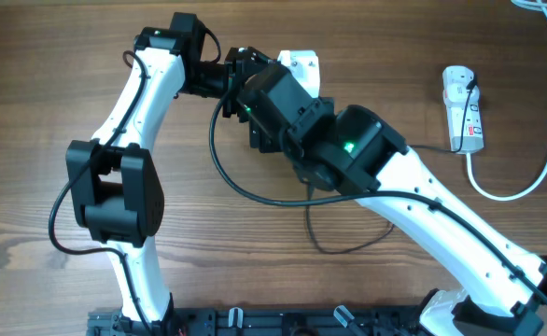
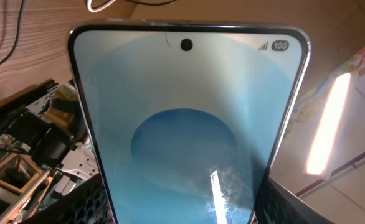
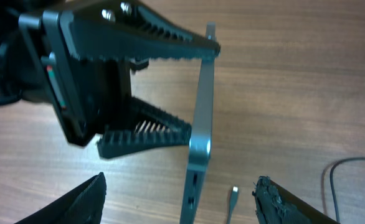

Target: Plug charger to phone and switch on socket

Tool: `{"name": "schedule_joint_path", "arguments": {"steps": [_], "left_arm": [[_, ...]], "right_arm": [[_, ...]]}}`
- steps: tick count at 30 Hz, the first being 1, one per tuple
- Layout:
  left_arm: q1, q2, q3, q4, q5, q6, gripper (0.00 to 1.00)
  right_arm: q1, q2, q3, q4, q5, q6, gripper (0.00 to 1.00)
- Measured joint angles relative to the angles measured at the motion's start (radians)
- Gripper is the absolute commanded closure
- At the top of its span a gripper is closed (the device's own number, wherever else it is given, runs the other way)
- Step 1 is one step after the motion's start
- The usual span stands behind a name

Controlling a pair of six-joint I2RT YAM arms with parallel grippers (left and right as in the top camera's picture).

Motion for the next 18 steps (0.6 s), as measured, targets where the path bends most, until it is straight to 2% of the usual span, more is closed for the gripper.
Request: {"name": "schedule_joint_path", "arguments": {"steps": [7,18], "left_arm": [[0.000,0.000,0.000,0.000,0.000,-0.003,0.37],[0.000,0.000,0.000,0.000,0.000,-0.029,0.37]], "right_arm": [[0.000,0.004,0.000,0.023,0.056,0.006,0.39],[0.000,0.030,0.000,0.048,0.098,0.006,0.47]]}}
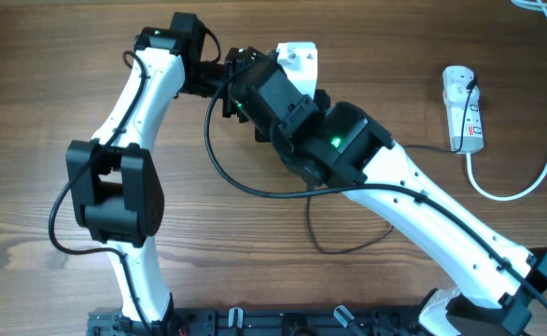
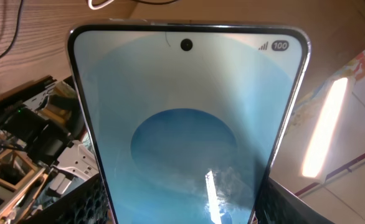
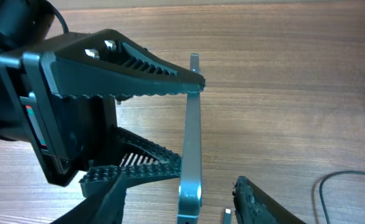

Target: Plug charger to phone and switch on socket

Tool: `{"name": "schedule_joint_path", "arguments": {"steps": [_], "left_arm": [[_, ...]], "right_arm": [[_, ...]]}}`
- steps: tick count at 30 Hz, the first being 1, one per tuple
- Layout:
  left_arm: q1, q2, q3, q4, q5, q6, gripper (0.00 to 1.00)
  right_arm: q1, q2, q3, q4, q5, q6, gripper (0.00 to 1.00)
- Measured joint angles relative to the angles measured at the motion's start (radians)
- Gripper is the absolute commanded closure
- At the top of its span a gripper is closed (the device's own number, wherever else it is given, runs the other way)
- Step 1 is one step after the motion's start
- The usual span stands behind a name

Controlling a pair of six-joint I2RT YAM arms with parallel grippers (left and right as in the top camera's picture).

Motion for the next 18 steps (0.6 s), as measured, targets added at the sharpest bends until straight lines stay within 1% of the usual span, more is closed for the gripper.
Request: {"name": "schedule_joint_path", "arguments": {"steps": [13,18], "left_arm": [[0.000,0.000,0.000,0.000,0.000,-0.019,0.36],[0.000,0.000,0.000,0.000,0.000,-0.019,0.37]], "right_arm": [[0.000,0.048,0.000,0.013,0.028,-0.012,0.47],[0.000,0.048,0.000,0.016,0.048,-0.015,0.52]]}}
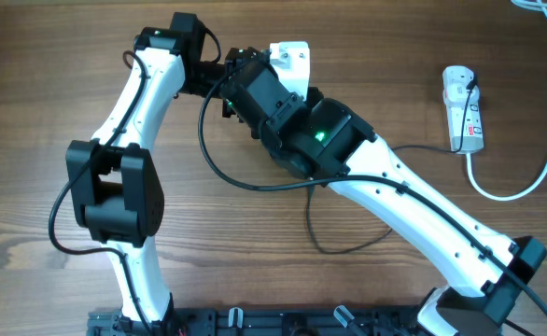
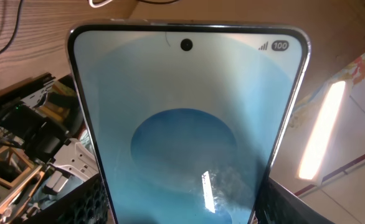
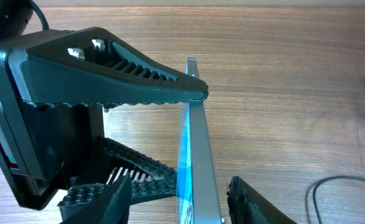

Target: Plug charger to phone and switch on socket

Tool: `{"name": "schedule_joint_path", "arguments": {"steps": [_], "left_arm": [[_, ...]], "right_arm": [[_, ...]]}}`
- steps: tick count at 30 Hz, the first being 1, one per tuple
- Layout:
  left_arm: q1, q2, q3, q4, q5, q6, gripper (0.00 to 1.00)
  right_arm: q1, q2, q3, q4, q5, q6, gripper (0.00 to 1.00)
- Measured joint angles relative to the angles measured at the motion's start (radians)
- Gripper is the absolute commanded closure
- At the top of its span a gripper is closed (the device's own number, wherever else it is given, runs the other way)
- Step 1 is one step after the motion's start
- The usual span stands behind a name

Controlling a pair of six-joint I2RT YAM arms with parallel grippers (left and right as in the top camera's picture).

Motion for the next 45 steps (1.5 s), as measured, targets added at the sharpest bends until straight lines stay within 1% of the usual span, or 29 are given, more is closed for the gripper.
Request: {"name": "schedule_joint_path", "arguments": {"steps": [2,5,7,10,13,24,25,30,41,43,45], "left_arm": [[0.000,0.000,0.000,0.000,0.000,0.000,0.37],[0.000,0.000,0.000,0.000,0.000,0.000,0.37],[0.000,0.000,0.000,0.000,0.000,0.001,0.37],[0.000,0.000,0.000,0.000,0.000,0.001,0.36],[0.000,0.000,0.000,0.000,0.000,0.001,0.36],[0.000,0.000,0.000,0.000,0.000,0.001,0.36],[0.000,0.000,0.000,0.000,0.000,0.001,0.36],[0.000,0.000,0.000,0.000,0.000,0.001,0.36],[0.002,0.000,0.000,0.000,0.000,0.001,0.36],[0.003,0.000,0.000,0.000,0.000,0.001,0.35],[0.003,0.000,0.000,0.000,0.002,0.002,0.32]], "right_arm": [[0.000,0.000,0.000,0.000,0.004,-0.001,0.52],[0.000,0.000,0.000,0.000,0.003,-0.001,0.55],[0.000,0.000,0.000,0.000,0.003,-0.002,0.60],[0.000,0.000,0.000,0.000,0.003,-0.004,0.62],[0.000,0.000,0.000,0.000,0.003,-0.004,0.67],[0.000,0.000,0.000,0.003,0.003,-0.004,0.74],[0.000,0.000,0.000,0.003,0.003,-0.004,0.76],[0.000,0.000,0.000,0.003,0.003,-0.004,0.79],[0.000,0.000,0.000,0.003,0.004,-0.005,0.90],[-0.001,0.000,0.000,0.003,0.004,-0.003,0.91],[-0.001,0.000,0.000,0.004,0.004,0.000,0.94]]}}
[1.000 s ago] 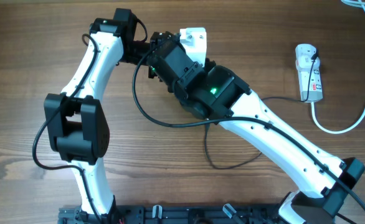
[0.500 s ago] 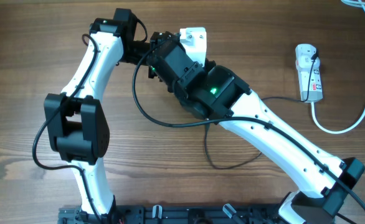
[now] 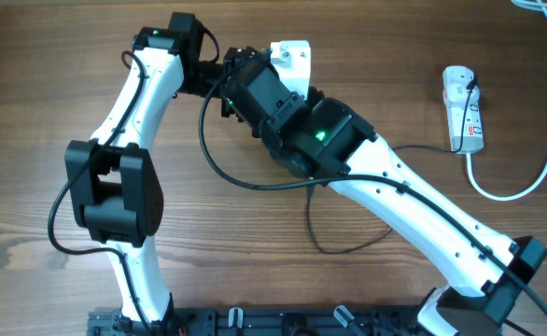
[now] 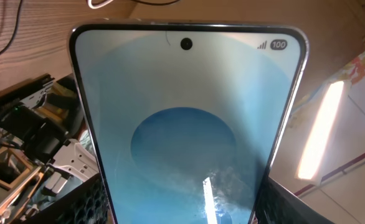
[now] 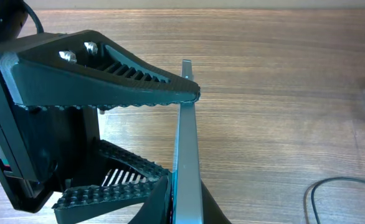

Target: Plug charger to phone and switch on socket

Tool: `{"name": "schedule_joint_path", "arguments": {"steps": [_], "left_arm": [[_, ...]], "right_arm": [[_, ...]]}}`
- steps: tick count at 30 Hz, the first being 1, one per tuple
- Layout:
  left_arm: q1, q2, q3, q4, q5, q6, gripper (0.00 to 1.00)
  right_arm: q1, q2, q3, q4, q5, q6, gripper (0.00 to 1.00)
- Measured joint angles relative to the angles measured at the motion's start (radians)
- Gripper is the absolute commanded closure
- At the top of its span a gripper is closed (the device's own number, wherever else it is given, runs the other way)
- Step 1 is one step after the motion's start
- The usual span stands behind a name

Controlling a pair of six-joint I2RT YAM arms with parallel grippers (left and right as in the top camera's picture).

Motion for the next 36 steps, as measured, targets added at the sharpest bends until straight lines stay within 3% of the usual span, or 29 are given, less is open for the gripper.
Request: {"name": "schedule_joint_path", "arguments": {"steps": [4,11,24,36], "left_arm": [[0.005,0.000,0.000,0.000,0.009,0.006,0.27],[0.003,0.000,0.000,0.000,0.017,0.010,0.01],[0.003,-0.002,0.003,0.024,0.028,0.010,0.00],[0.003,-0.002,0.003,0.027,0.028,0.010,0.01]], "right_arm": [[0.000,0.000,0.000,0.006,0.000,0.019,0.95],[0.000,0.000,0.000,0.004,-0.001,0.051,0.96],[-0.002,-0.103,0.000,0.008,-0.005,0.307,0.95],[-0.035,-0.104,0.000,-0.056,-0.005,0.832,0.95]]}}
